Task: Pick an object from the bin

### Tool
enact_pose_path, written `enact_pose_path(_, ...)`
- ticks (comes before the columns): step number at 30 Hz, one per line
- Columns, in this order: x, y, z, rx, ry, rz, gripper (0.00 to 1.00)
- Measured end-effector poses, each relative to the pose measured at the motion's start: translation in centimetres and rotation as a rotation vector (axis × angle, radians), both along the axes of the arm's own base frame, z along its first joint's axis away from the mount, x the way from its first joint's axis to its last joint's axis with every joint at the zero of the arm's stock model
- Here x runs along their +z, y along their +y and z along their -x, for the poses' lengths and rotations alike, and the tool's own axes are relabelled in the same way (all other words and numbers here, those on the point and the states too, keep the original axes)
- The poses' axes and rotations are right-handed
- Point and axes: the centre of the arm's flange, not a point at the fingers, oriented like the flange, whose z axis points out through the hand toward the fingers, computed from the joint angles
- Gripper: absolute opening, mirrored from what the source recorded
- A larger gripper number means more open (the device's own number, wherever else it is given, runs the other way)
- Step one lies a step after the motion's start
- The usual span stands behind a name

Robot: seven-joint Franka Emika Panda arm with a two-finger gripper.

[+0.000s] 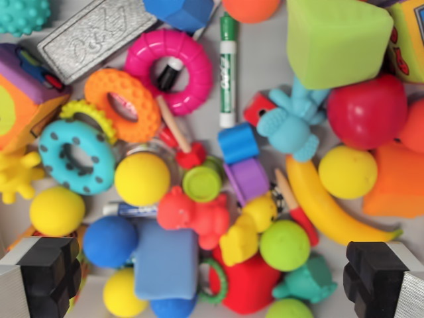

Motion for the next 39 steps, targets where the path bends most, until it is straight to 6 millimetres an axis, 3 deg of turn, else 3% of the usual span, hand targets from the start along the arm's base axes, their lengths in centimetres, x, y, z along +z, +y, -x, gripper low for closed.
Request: enact_pose_path(39, -0.9, 1.1, 1.1, 0.072, 0.004, -0.002, 1.00)
